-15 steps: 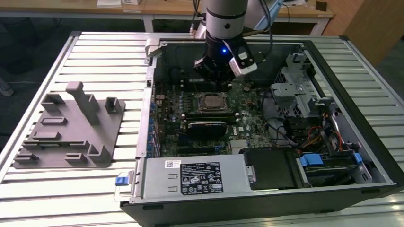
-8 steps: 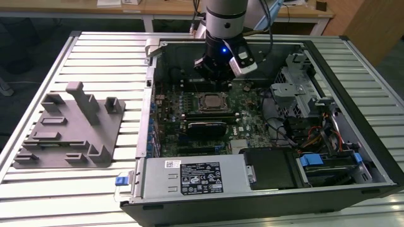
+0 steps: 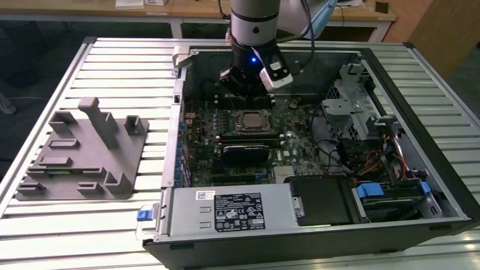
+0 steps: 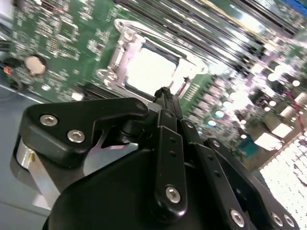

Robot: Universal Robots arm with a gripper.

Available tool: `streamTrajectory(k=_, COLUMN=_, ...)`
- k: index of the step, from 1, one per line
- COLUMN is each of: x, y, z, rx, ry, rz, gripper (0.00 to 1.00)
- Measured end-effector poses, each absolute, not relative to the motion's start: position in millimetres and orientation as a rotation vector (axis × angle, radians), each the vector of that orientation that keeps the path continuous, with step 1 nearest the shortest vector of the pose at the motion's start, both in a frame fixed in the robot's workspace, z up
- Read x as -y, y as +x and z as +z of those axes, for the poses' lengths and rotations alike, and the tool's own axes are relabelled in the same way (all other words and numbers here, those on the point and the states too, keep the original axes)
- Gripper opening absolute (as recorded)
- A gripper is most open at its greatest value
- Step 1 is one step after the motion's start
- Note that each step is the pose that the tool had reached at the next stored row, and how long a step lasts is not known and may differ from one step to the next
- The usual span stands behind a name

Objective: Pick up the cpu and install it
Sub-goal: 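Install the first cpu locking lever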

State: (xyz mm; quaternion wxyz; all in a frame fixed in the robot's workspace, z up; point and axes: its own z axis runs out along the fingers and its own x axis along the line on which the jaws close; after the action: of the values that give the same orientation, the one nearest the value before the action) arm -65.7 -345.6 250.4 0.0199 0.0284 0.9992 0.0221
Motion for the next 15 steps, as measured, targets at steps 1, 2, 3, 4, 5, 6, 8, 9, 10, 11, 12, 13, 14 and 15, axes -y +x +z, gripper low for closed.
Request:
streamTrajectory(k=1, x=345.6, y=-69.4, z=250.4, rx=-3.100, ry=0.088, rz=0.069, gripper=0.11)
streamTrajectory(k=2, x=345.6, y=-73.2, z=250.4, rx=-3.100, ry=0.088, rz=0.068, gripper=0.11)
streamTrajectory(k=3, x=345.6, y=-76.8, z=250.4, rx=-3.100, ry=0.088, rz=0.068, gripper=0.11)
streamTrajectory(k=4, x=345.6, y=-80.4, z=250.4, rx=-3.100, ry=0.088, rz=0.068, gripper=0.11)
streamTrajectory(k=5, x=345.6, y=-83.9, z=250.4, rx=-3.100, ry=0.088, rz=0.068, gripper=0.11)
streamTrajectory(k=6, x=345.6, y=-87.4, z=250.4, rx=-3.100, ry=0.088, rz=0.068, gripper=0.11)
streamTrajectory(k=8, x=345.6, y=-93.6, z=250.4, rx=-3.100, ry=0.088, rz=0.068, gripper=0.11)
streamTrajectory(k=9, x=345.6, y=-96.4, z=250.4, rx=-3.100, ry=0.088, rz=0.069, gripper=0.11)
streamTrajectory(k=10, x=345.6, y=-98.9, z=250.4, rx=-3.100, ry=0.088, rz=0.069, gripper=0.11)
streamTrajectory(k=11, x=345.6, y=-101.3, z=250.4, rx=-3.100, ry=0.088, rz=0.068, gripper=0.11)
streamTrajectory(k=12, x=345.6, y=-103.4, z=250.4, rx=-3.100, ry=0.088, rz=0.068, gripper=0.11)
streamTrajectory(k=13, x=345.6, y=-105.5, z=250.4, rx=-3.100, ry=0.088, rz=0.069, gripper=0.11)
streamTrajectory(k=14, x=345.6, y=-107.3, z=250.4, rx=-3.100, ry=0.088, rz=0.069, gripper=0.11)
streamTrajectory(k=15, x=345.6, y=-108.9, z=250.4, rx=-3.100, ry=0.088, rz=0.070, gripper=0.11)
